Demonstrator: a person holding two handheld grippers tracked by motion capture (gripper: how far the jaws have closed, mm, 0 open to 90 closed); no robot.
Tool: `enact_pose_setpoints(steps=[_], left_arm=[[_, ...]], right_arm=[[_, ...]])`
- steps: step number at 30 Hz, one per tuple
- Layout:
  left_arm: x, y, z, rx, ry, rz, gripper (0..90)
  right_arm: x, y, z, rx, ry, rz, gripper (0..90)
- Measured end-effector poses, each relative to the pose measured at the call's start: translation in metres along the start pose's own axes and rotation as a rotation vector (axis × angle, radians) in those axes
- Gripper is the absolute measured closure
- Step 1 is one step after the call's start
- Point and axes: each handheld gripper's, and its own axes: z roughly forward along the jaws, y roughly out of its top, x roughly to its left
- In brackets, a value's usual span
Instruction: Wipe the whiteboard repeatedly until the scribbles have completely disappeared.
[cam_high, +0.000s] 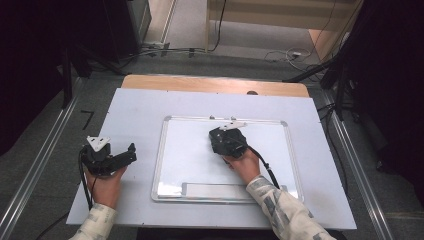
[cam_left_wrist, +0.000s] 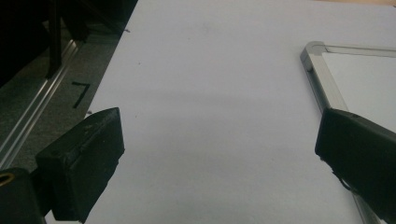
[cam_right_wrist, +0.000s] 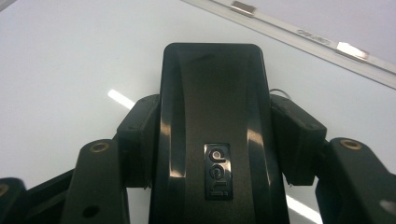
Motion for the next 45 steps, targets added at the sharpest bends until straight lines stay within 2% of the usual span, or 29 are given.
enact_pose_setpoints(steps=[11, 23, 28, 38, 45], left_arm=[[0.0, 0.0, 0.0, 0.001, 0.002, 0.0, 1.7], [0.001, 0.0, -0.001, 0.0, 0.003, -0.004, 1.7], [0.0, 0.001, 0.0, 0.001, 0.0, -0.003, 1.7], [-0.005, 0.002, 0.003, 0.0, -0.009, 0.008, 1.7], [-0.005, 0.002, 0.003, 0.002, -0.008, 0.01, 1.7]], right_arm=[[-0.042, -0.005, -0.005, 0.0, -0.064, 0.071, 37.7], [-0.064, -0.013, -0.013, 0.007, -0.113, 0.105, 37.7], [-0.054, -0.02, -0.019, 0.012, -0.113, 0.08, 37.7], [-0.014, -0.025, -0.023, 0.008, -0.045, -0.001, 37.7], [0.006, -0.023, -0.022, 0.006, -0.005, -0.032, 37.7]])
